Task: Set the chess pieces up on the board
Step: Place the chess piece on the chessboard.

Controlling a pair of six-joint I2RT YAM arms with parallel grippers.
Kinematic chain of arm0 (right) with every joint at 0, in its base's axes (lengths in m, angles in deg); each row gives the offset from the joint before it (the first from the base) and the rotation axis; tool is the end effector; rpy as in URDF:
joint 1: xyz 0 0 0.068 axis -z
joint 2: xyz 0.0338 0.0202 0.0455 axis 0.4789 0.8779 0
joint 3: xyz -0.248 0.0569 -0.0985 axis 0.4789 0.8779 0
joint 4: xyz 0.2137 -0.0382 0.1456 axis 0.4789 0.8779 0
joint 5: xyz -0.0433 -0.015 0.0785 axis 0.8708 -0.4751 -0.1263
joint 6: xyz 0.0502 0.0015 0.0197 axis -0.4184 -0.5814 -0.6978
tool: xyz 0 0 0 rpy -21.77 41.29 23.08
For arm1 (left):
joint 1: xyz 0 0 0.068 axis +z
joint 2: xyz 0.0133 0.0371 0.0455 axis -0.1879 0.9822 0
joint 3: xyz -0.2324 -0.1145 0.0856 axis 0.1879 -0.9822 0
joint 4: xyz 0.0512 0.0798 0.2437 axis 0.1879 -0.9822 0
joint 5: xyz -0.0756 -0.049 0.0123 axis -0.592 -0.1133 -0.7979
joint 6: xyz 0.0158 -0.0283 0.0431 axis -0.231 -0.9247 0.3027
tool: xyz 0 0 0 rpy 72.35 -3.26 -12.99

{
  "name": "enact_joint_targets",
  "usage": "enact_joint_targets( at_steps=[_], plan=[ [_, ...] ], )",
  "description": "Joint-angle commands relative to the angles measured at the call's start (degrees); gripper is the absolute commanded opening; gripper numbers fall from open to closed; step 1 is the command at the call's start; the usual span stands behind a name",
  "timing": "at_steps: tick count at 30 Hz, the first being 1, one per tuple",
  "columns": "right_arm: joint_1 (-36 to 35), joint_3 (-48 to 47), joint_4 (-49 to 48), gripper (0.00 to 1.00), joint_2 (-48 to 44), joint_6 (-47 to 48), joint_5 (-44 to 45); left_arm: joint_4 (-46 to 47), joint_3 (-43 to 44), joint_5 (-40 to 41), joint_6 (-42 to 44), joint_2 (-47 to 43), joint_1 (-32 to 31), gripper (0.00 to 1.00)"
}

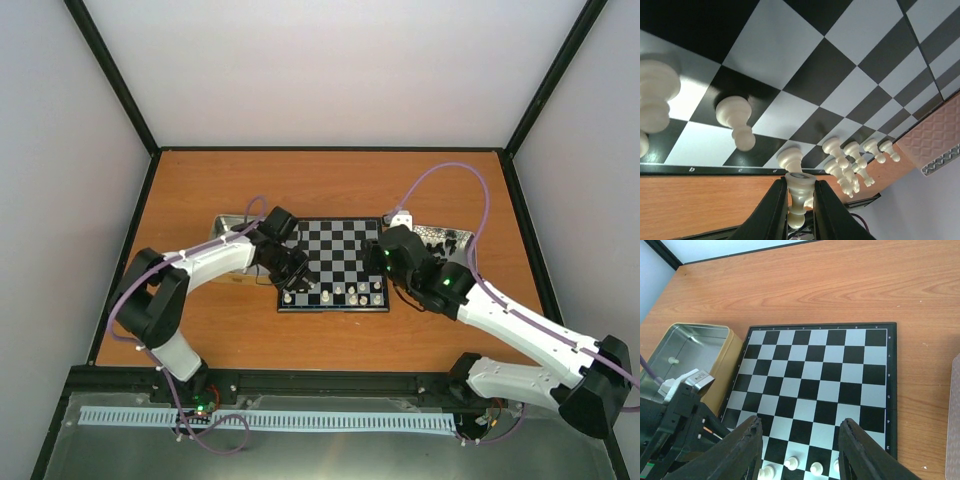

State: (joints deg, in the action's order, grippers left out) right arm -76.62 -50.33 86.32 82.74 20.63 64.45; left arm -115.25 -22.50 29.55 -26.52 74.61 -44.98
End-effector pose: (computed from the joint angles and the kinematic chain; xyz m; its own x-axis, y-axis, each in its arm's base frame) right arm 0.1627 0.1634 0.2934 -0.6274 0.1393 -0.7662 -0.1898 0.9268 0.3239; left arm 0.2438 -0.1871 0.1841 -0.7570 -0.5137 0.4039 -0.6526 0.6249 -0.4285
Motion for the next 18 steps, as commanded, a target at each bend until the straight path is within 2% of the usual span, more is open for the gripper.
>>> enact_joint_targets(
  at_steps=[1,18],
  plan=[
    [0.6,0.7,0.3,0.44,-1.6,-0.5,2.3,-2.4,3.3,1.0,1.6,2.1,-0.6,0.04],
    [2.0,3.2,-0.3,0.44,-3.8,-0.9,2.4,-9.6,8.1,3.1,4.1,8.4,-1.7,0.05]
  ],
)
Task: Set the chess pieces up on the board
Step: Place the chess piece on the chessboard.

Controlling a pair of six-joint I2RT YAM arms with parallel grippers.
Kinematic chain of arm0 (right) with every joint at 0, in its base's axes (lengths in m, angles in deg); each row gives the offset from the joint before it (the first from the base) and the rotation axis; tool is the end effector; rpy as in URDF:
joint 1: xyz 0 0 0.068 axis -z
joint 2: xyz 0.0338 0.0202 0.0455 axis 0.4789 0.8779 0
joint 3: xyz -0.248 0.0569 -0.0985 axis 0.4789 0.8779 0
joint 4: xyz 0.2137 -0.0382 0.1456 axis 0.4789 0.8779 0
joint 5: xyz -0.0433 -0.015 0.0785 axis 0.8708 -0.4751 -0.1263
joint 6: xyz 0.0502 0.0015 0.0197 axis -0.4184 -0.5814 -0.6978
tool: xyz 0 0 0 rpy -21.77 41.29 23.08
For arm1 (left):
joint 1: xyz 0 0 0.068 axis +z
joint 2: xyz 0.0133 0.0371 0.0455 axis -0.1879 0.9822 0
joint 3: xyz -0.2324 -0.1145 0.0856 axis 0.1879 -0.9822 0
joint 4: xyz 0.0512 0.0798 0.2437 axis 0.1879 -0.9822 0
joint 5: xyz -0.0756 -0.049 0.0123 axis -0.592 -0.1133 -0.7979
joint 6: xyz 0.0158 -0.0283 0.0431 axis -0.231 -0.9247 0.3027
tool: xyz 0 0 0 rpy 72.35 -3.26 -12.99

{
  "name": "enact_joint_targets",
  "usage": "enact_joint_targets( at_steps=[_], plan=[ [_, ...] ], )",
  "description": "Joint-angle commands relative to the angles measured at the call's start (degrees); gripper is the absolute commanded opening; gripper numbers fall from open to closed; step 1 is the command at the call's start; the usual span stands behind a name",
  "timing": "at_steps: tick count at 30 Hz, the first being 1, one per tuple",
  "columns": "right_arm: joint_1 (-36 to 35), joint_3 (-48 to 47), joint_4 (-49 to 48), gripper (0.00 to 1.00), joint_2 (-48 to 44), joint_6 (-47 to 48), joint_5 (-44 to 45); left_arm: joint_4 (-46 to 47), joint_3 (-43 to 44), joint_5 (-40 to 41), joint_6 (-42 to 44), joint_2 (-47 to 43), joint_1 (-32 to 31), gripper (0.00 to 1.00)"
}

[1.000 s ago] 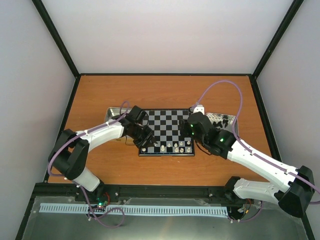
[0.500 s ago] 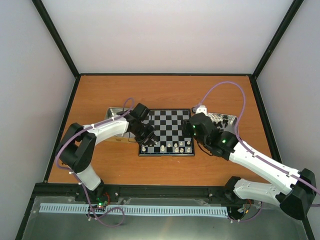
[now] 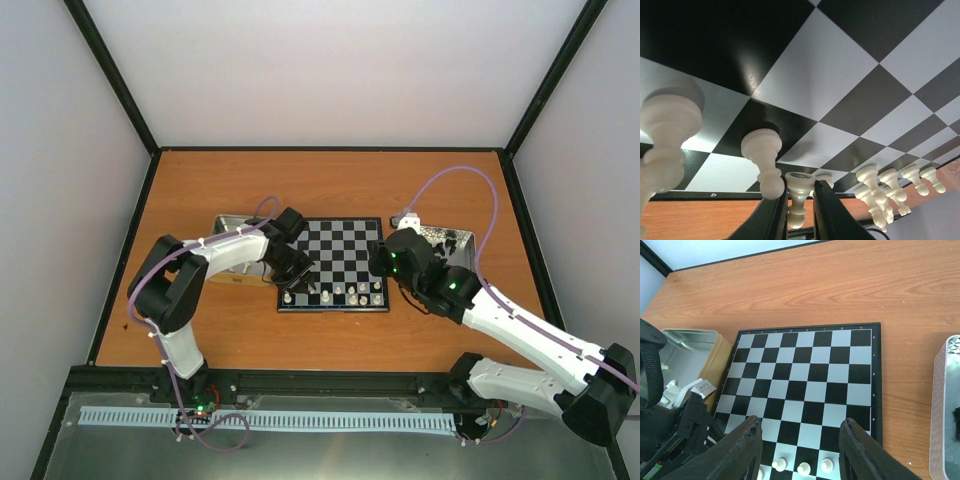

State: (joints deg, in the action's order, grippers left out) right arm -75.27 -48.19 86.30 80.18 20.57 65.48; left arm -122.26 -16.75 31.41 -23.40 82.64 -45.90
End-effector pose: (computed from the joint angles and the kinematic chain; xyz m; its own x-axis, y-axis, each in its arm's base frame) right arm 0.1601 0.1518 0.2900 -0.6118 0.1628 -0.7741 -0.1578 0.9338 0.3211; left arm 0.2548 -0.1996 0.1648 -0.7491 -0.5201 0.4103 -0.6489 0.7005 -0.2970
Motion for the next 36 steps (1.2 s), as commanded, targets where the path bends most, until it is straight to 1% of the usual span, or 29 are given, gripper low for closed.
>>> enact_joint_targets(
  at_steps=[1,10,13,19,28,32,36],
  plan=[
    [0.7,1.1,-0.3,0.44,-1.3,-0.9,1.3,-2.5,2.2,1.2,0.8,0.4,-0.8,0.06],
    [1.2,1.4,0.0,0.44,-1.7,-0.7,1.3,-0.6,2.8,-0.9,1.6,2.5,-0.9,0.06],
    [1.3,1.5,0.0,0.44,-1.7,-0.7,1.2,-0.3,3.3,-0.8,2.0,2.8,-0.9,0.09],
    [1.5,1.7,-0.4,0.44,-1.6,-0.9,0.8,-0.2,3.6,-0.6,1.9,2.8,-0.9,0.11],
    [1.7,1.7,-0.8,0.45,-1.3,-0.9,0.2,0.1,3.5,-1.4,2.0,2.1,-0.9,0.23],
    [1.7,1.7,-0.9,0.45,-1.3,-0.8,0.0,-0.5,4.0,-1.5,2.2,1.7,-0.9,0.24],
    [1.7,1.6,-0.8,0.45,-1.6,-0.9,-0.3,-2.7,5.6,0.6,2.8,-0.4,-0.9,0.24]
  ],
)
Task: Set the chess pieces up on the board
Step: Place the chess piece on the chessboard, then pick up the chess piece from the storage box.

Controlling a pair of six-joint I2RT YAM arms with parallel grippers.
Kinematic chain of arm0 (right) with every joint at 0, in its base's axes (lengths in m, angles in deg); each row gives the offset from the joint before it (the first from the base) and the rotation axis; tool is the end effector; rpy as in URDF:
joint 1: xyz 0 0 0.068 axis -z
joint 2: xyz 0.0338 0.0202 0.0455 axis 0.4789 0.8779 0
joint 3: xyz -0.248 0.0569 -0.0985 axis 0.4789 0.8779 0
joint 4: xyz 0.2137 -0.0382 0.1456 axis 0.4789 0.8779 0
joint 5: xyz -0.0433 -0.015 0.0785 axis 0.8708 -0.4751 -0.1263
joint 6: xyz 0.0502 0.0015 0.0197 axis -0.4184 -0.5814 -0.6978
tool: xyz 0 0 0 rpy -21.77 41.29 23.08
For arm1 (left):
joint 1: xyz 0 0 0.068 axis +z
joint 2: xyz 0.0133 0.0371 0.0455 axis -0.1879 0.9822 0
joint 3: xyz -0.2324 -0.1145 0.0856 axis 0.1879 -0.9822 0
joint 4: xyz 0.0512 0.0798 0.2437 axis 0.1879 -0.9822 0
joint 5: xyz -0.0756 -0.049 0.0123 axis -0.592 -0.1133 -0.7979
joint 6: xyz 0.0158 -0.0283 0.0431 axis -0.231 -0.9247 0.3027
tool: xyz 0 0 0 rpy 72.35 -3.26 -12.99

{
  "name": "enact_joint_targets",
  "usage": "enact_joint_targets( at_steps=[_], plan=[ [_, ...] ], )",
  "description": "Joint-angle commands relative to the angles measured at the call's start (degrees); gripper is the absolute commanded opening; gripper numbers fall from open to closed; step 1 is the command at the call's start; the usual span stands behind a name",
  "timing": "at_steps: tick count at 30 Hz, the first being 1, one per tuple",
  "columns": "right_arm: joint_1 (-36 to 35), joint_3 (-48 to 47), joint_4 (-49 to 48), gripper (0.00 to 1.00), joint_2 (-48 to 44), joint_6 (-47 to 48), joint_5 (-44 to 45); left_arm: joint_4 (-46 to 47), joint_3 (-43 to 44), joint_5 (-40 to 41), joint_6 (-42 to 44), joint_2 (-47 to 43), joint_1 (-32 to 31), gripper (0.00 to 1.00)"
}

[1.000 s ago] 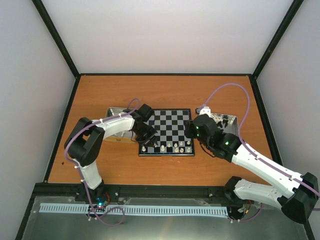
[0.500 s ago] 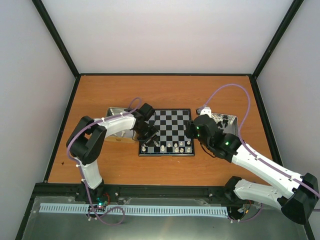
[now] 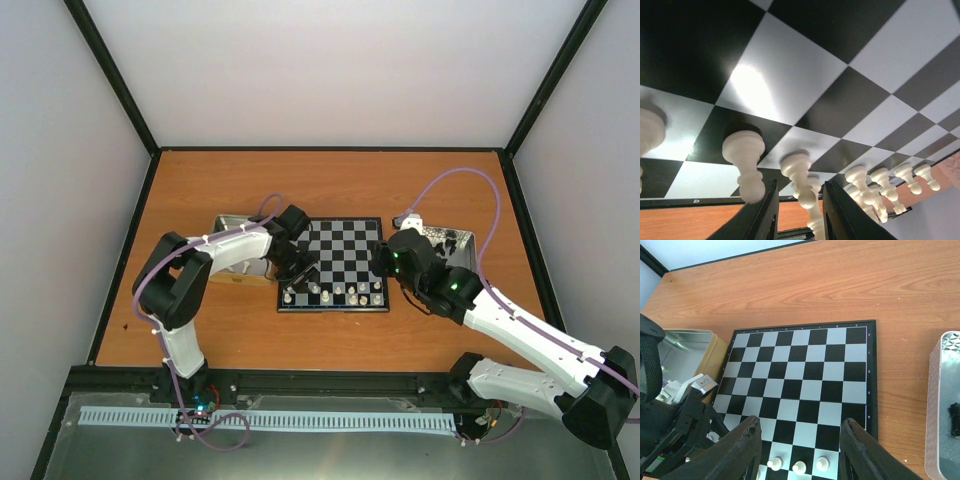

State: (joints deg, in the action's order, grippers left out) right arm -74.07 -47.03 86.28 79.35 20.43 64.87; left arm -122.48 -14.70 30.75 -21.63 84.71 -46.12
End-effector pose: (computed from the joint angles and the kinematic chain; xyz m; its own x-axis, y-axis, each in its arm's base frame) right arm 0.1606 0.1463 0.2860 -0.6165 0.1730 -0.7682 -0.1422 0.9351 0.3246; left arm 0.2610 -0.2060 0.1627 -0.7678 -0.4907 0.4119 -0.6242 0.7179 -0.3082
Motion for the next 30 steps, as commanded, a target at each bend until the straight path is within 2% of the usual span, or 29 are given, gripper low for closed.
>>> enact_joint_targets(
  at_steps=[1,7,9,13,16,18,22,26,30],
  plan=[
    [0.5,0.4,-0.8,0.45,-0.8,-0.8,0.3,-3.1,4.2,2.1,1.3,-3.1,-0.7,0.24],
    [0.5,-0.1,-0.1,0.45,-1.2,-0.8,0.1,-8.1,9.7,8.8,4.3,-7.8,0.1,0.28],
    [0.5,-0.4,0.3,0.45,-1.1,-0.5,0.0,-10.7,10.9,13.6,6.7,-9.7,1.0,0.3],
    [0.5,-1.1,1.2,0.45,-0.2,-0.1,0.0,-15.1,8.9,31.6,13.2,-14.7,3.8,0.35],
    [0.5,-1.6,1.8,0.45,0.3,0.0,0.0,-17.9,4.3,47.0,14.3,-17.8,6.2,0.41],
    [0.6,-1.7,1.9,0.45,0.9,0.2,-0.3,-16.4,0.8,53.3,14.2,-19.3,8.0,0.44],
    [0.7,-2.9,2.3,0.45,2.5,1.0,-1.1,-10.3,-2.9,57.7,14.2,-17.7,12.5,0.4],
    [0.7,-4.4,3.0,0.44,3.7,1.7,-1.3,-7.5,-1.0,58.3,14.2,-12.5,16.6,0.26],
    [0.8,-4.8,3.4,0.44,3.8,1.8,-1.3,-3.3,-0.2,58.4,14.6,-8.5,18.3,0.25]
  ],
)
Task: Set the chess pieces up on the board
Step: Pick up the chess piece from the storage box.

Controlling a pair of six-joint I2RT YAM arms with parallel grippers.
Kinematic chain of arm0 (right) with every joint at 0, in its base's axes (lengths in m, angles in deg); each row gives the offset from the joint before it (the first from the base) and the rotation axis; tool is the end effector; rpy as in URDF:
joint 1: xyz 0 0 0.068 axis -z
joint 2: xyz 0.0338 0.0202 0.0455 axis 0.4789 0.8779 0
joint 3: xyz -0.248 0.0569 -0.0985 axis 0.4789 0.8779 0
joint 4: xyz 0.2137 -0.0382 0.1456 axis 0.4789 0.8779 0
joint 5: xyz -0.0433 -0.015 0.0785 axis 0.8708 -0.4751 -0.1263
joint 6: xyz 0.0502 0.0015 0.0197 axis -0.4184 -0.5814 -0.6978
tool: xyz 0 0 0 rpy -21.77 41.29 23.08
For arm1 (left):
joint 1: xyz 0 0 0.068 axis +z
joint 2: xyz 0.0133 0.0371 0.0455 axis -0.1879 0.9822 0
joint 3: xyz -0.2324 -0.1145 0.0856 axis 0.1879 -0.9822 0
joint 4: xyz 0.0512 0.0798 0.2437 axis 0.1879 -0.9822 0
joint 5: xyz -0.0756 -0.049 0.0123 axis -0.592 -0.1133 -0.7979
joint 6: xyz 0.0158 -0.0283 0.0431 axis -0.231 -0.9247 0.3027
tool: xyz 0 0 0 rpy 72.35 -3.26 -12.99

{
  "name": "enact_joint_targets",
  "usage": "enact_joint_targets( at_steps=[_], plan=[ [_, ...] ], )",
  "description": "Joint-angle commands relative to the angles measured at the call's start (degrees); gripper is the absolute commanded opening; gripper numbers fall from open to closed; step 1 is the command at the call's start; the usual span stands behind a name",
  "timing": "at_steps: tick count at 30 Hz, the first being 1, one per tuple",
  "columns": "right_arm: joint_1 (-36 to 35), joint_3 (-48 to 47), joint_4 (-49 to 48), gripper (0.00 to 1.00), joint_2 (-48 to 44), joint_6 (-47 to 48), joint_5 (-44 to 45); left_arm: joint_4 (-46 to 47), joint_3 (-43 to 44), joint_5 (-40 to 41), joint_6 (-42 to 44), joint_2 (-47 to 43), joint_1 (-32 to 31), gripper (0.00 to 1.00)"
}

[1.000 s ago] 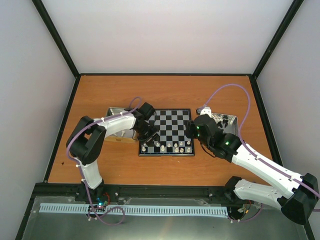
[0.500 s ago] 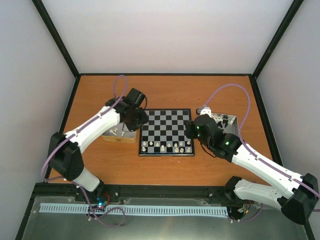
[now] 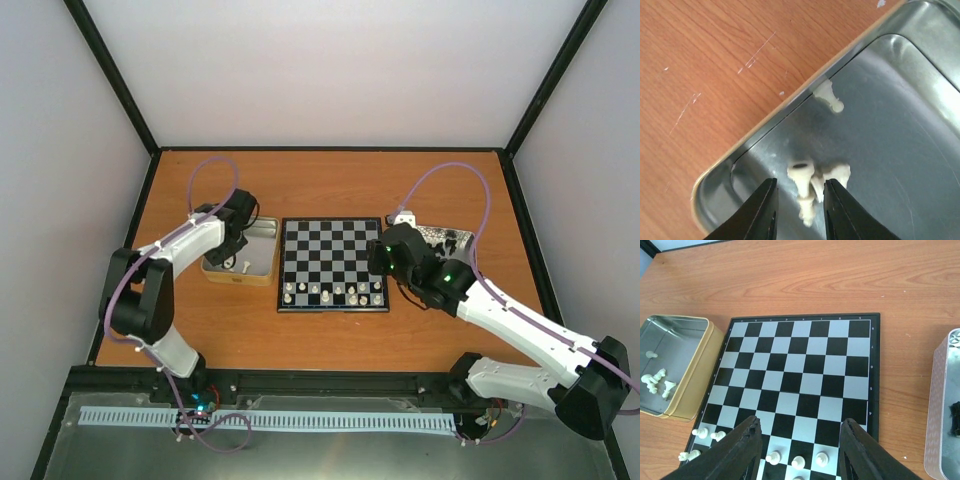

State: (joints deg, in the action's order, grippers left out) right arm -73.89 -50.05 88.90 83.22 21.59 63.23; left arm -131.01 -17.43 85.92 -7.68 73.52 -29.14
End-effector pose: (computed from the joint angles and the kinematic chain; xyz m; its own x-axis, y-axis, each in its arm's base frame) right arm 0.1687 0.1548 0.2860 -0.6579 0.1182 -0.7438 -0.1566 0.9446 0.2885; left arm 0.2840 -0.0776 0.2039 -0.6280 -0.6206 -0.4696 -0.7179 0.6948 0.0418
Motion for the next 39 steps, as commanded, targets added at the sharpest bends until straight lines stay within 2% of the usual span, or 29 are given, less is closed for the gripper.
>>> enact_joint_targets(
  at_steps=[1,3,10,20,29,39],
  plan=[
    [0.6,-2.0,0.8,0.44,0.0,0.6,0.3,5.4,2.7,2.8,-0.1,3.8,1.9,0.26],
    [0.6,-2.3,1.4,0.44,0.0,0.6,0.5,5.8,2.8,2.7,-1.7,6.4,2.4,0.29],
    [0.6,-2.6,2.8,0.44,-0.6,0.4,0.5,10.4,3.2,2.5,-1.3,10.3,2.6,0.31],
    [0.7,-2.9,2.9,0.44,-0.7,0.5,0.2,9.1,5.7,8.5,-2.9,14.8,2.7,0.34],
    [0.6,-3.1,3.1,0.44,-0.9,0.6,0.7,13.1,4.6,7.7,-1.2,16.9,3.4,0.25],
    [0.6,-3.4,3.1,0.44,-0.9,0.4,0.9,11.7,5.1,10.6,-1.3,18.9,3.6,0.2]
  ],
)
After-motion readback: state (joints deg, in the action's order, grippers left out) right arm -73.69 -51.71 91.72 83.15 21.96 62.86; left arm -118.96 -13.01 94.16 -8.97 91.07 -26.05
